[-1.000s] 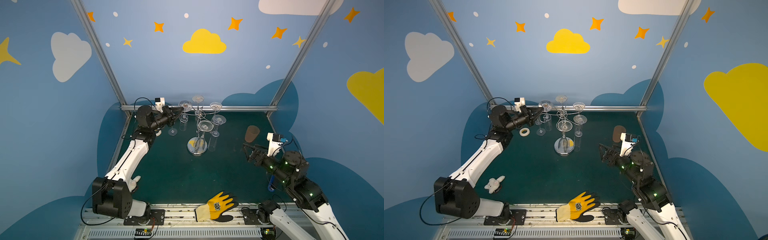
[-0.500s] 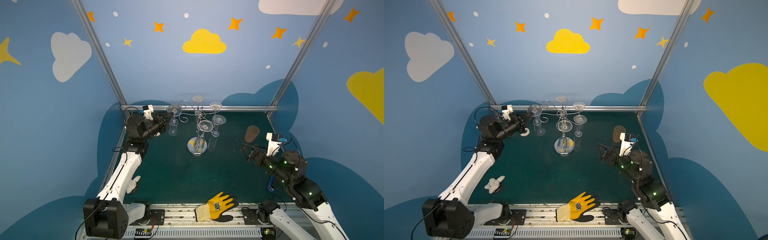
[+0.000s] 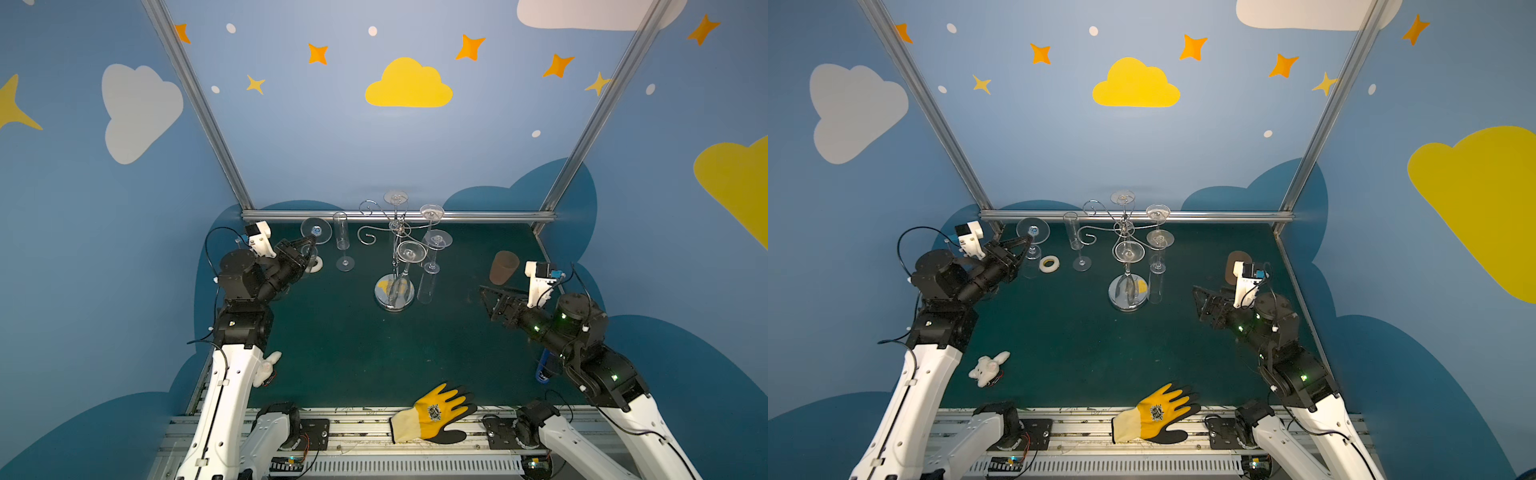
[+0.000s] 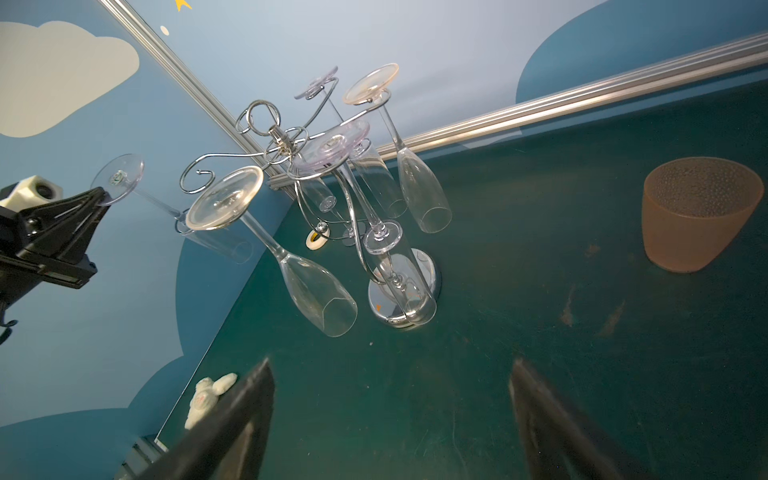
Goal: Take the wine glass off the wine glass rack
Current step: 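Slide the held glass off the rack arm and lift it with the left gripper, then carry the glass toward the right gripper while the right gripper reaches toward it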
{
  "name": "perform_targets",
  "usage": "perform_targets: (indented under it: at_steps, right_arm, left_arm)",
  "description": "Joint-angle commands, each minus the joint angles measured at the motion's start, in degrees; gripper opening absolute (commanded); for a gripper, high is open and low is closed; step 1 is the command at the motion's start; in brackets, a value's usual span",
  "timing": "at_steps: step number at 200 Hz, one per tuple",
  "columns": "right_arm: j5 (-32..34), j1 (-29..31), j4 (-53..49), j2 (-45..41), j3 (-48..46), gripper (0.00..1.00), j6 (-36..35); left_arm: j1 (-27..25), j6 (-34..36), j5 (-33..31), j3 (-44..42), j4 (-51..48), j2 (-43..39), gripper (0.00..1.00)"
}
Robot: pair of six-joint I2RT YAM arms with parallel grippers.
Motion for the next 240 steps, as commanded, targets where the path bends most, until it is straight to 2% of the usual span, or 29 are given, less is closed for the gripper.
perform_targets:
  at_steps: [1,40,65,116,147,173,201,240]
  right_arm:
    - [-1.2,-0.01,0.08,0.96,3.61,0.88,-2.36]
    - [-4.43,0.09,0.01,5.26,9.09,0.88,-5.94]
    - [-9.32,0.06,-0.07,9.63,14.02,0.88,-7.53]
    - [-20.56,0.76,0.04,18.1,23.96,0.87,-9.42]
    - [-24.75,1.59,-1.7,21.88,29.71,0.87,-10.4]
    - [-28.62,1.96,-3.64,24.24,33.91,0.87,-10.97]
    - [-29.41,2.36,-7.01,25.74,37.46,0.87,-12.58]
    - [-28.05,4.13,-11.4,26.79,38.69,0.86,-15.35]
  left_arm:
    - [0.19,15.93,-2.52,5.39,-7.15,-1.04,0.03]
    - [-0.67,29.93,-2.61,12.36,-11.4,-0.02,0.03]
    - [-4.93,39.74,-3.29,14.56,-10.07,-0.41,0.03]
    - [-23.35,60.94,-11.34,18.79,-11.43,1.21,0.03]
    - [-33.87,70.93,-20.03,18.53,-10.76,2.66,0.03]
    - [-43.97,82.87,-27.82,16.64,-8.69,3.85,0.03]
    - [-52.11,95.03,-34.07,14.56,-6.44,5.47,0.03]
    - [-59.32,108.95,-43.56,11.82,-1.03,8.26,0.03]
